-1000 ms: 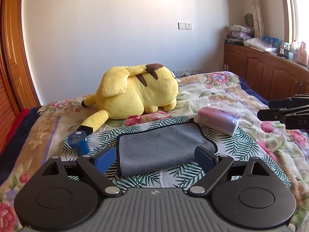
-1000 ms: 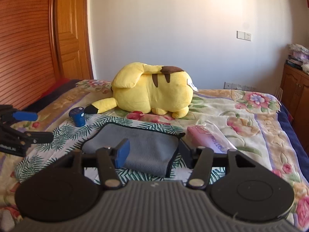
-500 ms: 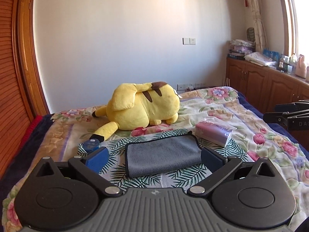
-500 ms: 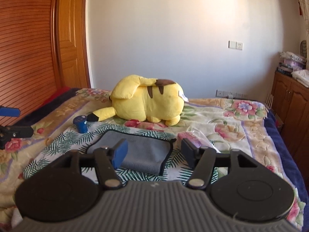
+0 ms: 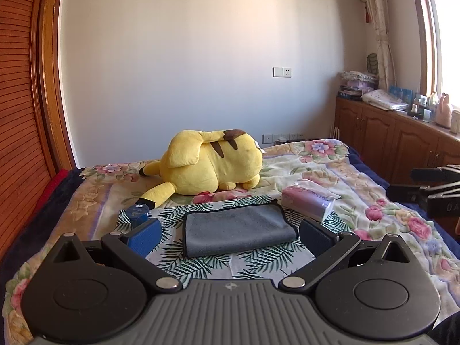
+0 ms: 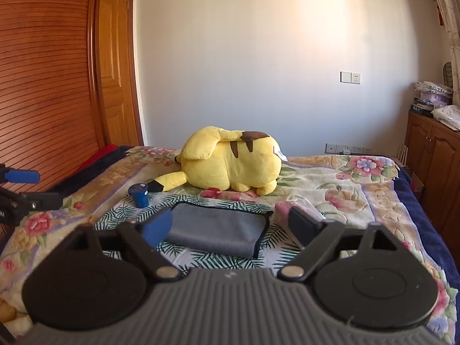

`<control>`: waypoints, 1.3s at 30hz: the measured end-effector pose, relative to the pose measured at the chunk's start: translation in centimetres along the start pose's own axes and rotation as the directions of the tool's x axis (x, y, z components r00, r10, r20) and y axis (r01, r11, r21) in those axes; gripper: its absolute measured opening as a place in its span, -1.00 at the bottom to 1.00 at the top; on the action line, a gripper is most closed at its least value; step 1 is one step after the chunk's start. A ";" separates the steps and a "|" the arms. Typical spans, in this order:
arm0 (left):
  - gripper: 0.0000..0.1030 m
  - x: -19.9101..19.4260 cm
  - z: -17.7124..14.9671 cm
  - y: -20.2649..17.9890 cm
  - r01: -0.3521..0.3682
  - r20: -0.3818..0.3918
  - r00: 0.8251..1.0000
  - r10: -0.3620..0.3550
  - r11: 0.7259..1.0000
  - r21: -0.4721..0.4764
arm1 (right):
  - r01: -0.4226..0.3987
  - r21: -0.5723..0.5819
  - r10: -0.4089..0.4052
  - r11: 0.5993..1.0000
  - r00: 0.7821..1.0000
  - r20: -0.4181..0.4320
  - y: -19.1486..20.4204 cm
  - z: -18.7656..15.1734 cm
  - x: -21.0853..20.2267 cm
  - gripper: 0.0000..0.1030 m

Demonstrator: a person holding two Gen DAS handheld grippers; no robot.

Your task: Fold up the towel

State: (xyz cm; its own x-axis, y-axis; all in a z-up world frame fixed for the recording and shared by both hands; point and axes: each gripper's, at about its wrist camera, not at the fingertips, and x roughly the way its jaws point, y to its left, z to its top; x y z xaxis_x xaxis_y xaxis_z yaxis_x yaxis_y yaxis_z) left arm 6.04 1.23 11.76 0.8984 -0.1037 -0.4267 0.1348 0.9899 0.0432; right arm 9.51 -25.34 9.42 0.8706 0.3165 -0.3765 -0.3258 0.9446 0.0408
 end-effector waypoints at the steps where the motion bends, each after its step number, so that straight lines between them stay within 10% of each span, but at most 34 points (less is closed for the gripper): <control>1: 0.69 -0.2 -0.2 -0.2 0.000 0.000 1.000 0.000 1.000 0.001 | -0.002 0.002 0.002 1.000 1.000 -0.002 0.1 -0.1 -0.2 0.74; 5: 0.69 -1.0 -1.0 -0.6 0.000 0.001 1.000 0.000 1.000 0.004 | -0.004 -0.001 0.004 1.000 1.000 0.008 0.6 -0.9 -0.9 1.00; 39: 0.69 -1.2 -11.4 -1.6 -0.093 -0.048 0.995 0.091 0.994 -0.050 | 0.003 0.013 -0.002 1.000 0.999 -0.034 4.2 -8.9 -1.3 1.00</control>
State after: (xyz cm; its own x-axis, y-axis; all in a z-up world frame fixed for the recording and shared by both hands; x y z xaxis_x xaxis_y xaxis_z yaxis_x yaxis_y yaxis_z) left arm 0.01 0.86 1.86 0.8858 -0.0089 -0.4640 0.0298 0.9988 0.0377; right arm 3.70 -22.55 1.86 0.8585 0.3113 -0.4076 -0.3187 0.9465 0.0516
